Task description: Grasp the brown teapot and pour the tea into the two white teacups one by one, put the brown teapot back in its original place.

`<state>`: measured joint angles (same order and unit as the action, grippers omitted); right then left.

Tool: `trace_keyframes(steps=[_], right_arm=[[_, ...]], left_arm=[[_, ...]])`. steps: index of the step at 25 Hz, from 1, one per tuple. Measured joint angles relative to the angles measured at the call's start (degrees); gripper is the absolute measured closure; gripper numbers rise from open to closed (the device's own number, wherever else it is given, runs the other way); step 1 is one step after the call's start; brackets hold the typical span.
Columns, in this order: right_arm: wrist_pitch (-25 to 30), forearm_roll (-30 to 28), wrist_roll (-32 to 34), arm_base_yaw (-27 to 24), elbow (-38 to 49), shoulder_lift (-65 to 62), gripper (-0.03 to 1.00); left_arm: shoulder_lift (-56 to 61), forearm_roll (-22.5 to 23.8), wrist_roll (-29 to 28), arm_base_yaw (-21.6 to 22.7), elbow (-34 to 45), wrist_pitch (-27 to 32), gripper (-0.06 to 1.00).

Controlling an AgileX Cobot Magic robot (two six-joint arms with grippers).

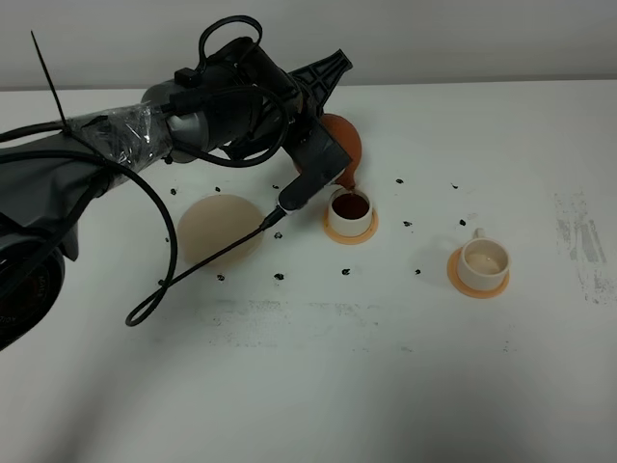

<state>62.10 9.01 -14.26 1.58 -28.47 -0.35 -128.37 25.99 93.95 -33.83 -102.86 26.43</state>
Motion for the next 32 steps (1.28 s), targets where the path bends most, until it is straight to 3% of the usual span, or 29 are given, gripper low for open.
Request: trace_keyframes(steps=[18, 24, 29, 32], right_arm=[[0.0, 0.0, 0.0, 0.0, 0.0, 0.0, 0.75], [0.0, 0.0, 0.0, 0.0, 0.0, 0.0, 0.75], [0.0, 0.0, 0.0, 0.0, 0.0, 0.0, 0.75], [0.0, 0.0, 0.0, 0.0, 0.0, 0.0, 0.75]], left_arm=[[4.2, -5.1, -24.6, 0.9, 0.8, 9.8, 0.82], [10.8, -8.3, -31.6, 1.4, 10.1, 7.8, 0.82], [16.6, -14.2, -42.3, 1.4, 18.7, 7.3, 0.82], [19.7, -16.5, -44.4, 1.4, 24.2, 6.5, 0.82]])
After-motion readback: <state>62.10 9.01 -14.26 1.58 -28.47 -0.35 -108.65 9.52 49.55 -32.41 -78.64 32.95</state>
